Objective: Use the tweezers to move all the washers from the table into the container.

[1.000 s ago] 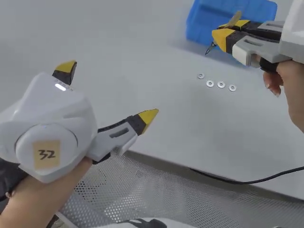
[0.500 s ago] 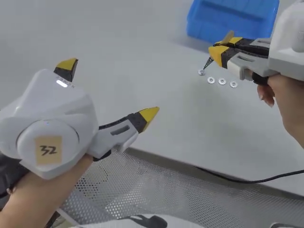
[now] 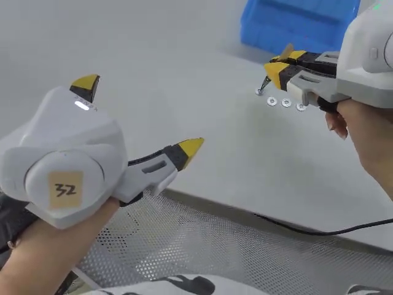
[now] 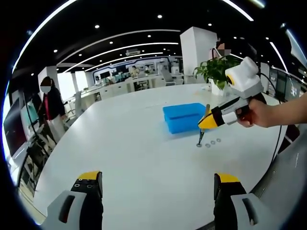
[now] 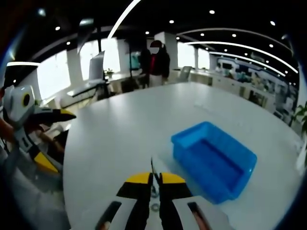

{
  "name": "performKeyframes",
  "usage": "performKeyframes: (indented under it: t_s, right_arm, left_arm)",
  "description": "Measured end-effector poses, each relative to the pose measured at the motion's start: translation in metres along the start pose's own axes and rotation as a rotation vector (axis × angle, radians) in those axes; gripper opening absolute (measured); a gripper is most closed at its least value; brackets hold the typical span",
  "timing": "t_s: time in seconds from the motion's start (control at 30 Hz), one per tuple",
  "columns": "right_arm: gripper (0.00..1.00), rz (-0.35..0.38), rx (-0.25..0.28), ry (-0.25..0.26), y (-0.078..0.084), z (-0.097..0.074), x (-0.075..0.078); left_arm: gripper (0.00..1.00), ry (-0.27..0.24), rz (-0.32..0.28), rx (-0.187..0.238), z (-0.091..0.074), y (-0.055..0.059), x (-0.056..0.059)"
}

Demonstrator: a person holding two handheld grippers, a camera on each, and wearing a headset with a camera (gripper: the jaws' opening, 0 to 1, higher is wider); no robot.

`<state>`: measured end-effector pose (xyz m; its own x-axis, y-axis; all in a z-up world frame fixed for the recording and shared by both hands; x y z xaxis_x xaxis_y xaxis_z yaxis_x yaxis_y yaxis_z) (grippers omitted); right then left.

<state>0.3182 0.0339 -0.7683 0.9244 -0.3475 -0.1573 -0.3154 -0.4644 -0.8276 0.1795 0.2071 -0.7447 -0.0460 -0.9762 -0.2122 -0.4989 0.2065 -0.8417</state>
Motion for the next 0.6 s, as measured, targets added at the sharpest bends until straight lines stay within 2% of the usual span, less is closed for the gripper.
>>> performKeyframes:
  t_s: [0.27, 0.47, 0.6]
  right_arm:
    - [0.02, 0.0, -0.005, 0.009, -0.001, 0.0, 0.001]
    - [0.02, 0.028, 0.028, -0.002, -0.011, -0.003, 0.001]
    - [0.02, 0.021, 0.042, 0.0, -0.018, -0.006, 0.002]
  left_arm:
    - [0.99, 0.002, 0.003, -0.004, 0.0, 0.0, 0.001]
    - [0.99, -0.004, 0.0, 0.004, 0.0, -0.001, 0.0]
    - [0.99, -0.007, -0.002, 0.008, 0.0, -0.001, -0.001]
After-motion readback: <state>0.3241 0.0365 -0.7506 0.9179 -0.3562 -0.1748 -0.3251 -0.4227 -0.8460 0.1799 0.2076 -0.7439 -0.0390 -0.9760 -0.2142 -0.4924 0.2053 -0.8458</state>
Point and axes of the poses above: the centre of the closed fingertips' face, and the gripper's own axes: z roughly forward along the fingers, x roughly to its right, y roughly out of its underside, the point moved 6 cm from there along -z, roughly backward along the fingers, and after that the axes turned 11 degrees about -y, right-handed, at the moved point
